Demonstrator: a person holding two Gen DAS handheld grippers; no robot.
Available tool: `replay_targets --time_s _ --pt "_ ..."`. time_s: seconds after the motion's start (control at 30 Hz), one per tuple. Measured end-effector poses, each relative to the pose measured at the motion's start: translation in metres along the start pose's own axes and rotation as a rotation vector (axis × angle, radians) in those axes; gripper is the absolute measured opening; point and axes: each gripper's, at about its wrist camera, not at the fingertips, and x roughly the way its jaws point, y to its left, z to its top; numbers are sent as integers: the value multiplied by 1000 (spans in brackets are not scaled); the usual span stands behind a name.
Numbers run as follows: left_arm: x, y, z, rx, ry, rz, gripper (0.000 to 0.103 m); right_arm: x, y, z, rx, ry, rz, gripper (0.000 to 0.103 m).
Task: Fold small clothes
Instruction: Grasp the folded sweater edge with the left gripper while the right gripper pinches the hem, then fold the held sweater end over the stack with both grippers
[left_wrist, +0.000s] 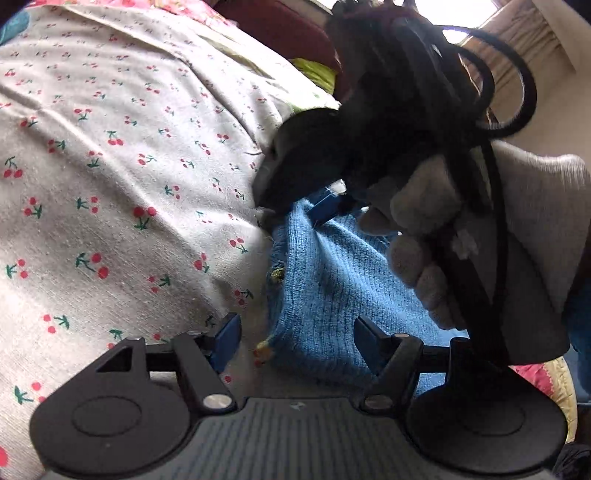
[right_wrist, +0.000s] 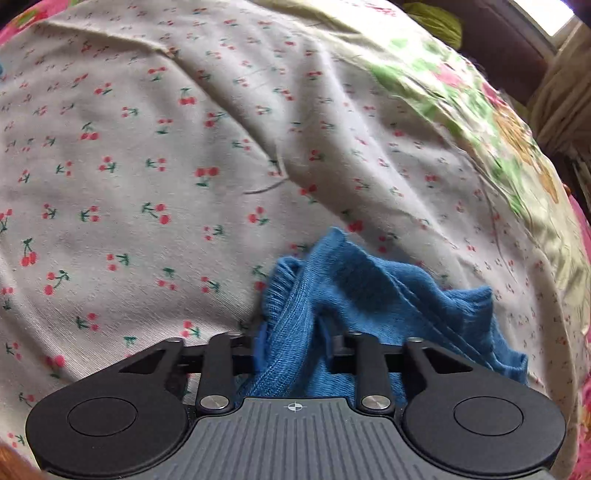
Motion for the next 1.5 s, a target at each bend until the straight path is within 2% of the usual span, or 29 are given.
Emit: replay_targets --time_s 0.03,0.17,0.4,0.5,0.53,0.67,0.77,0.87,1.03,1.17,1.3,1.4,1.5 --pt "0 -1 -1 6 -4 0 77 -3 -5 -3 18 -9 7 15" --pt "3 -7 -7 42 -19 13 77 -21 -19 -14 65 -56 37 12" --pt "11 -33 -26 212 -59 84 82 -49 -56 -32 184 -149 139 12" --pt "18 -41 -28 245 -57 113 82 -59 -75 -49 243 -184 202 11" --pt "20 -43 -27 245 -51 109 79 -62 -82 -54 264 -194 222 11" --pt "19 -66 -25 278 -44 85 51 -76 -113 -79 326 -238 277 11" --pt "18 -90 -26 317 -47 62 43 -86 -145 -98 382 -267 305 11" --pt "14 -112 -25 321 -43 5 37 -91 -177 -118 436 -287 316 11" --pt "15 -169 -33 415 -27 -103 36 -100 -230 -153 516 -331 302 11" --pt "32 -207 -47 477 10 -169 36 -98 -272 -186 588 -347 295 11" --pt "54 -236 -77 542 78 -175 36 -66 -299 -223 679 -297 293 11" --pt "73 -247 -100 582 147 -158 36 -40 -306 -245 724 -258 294 11" --pt "85 -255 -116 613 183 -144 36 -26 -312 -258 757 -250 311 11"
